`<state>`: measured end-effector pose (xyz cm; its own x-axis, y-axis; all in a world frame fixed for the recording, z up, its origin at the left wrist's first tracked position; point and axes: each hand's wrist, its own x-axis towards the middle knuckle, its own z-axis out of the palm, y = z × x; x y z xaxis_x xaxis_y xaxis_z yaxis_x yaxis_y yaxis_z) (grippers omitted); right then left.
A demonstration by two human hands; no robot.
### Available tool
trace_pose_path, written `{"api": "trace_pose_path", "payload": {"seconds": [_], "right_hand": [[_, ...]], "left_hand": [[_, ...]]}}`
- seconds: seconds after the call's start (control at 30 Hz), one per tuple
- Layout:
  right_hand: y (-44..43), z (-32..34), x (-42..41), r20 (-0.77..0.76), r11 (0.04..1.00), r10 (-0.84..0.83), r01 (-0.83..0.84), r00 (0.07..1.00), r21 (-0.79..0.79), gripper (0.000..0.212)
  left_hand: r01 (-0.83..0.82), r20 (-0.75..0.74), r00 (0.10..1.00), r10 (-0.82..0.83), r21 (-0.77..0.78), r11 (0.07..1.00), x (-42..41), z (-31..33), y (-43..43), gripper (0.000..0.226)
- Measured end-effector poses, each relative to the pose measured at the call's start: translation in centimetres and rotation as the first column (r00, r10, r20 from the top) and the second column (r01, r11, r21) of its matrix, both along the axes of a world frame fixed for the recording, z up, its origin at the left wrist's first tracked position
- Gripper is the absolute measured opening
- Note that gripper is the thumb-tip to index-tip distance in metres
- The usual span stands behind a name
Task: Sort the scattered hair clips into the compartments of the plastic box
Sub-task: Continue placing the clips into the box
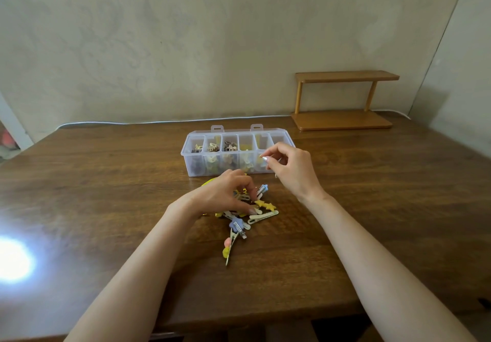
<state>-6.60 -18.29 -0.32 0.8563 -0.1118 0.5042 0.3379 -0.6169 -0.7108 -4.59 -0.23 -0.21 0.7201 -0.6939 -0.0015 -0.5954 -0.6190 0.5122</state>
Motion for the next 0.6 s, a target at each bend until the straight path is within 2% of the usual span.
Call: {"api": "trace_pose_path", "payload": {"seconds": [0.13,0.47,0.6], "right_hand": [[0.0,0.0,0.0,0.000,1.000,0.005,-0.005,1.000,-0.010,0.008],[0.1,0.2,-0.2,-0.008,1.000,0.014,-0.014,1.000,-0.009,0.007],[0.0,0.2,-0.2,-0.005,1.000,0.012,-0.012,1.000,-0.011,0.008]], "left_hand": [[-0.009,0.087,0.996,0.006,0.038,0.999,-0.1,-0.1,-0.3,0.026],[-0.017,0.256,0.966,0.019,-0.008,1.000,-0.1,-1.2,-1.8,0.027],[0.000,0.302,0.953,0.014,-0.048,0.999,-0.2,-1.3,-2.1,0.018]]}}
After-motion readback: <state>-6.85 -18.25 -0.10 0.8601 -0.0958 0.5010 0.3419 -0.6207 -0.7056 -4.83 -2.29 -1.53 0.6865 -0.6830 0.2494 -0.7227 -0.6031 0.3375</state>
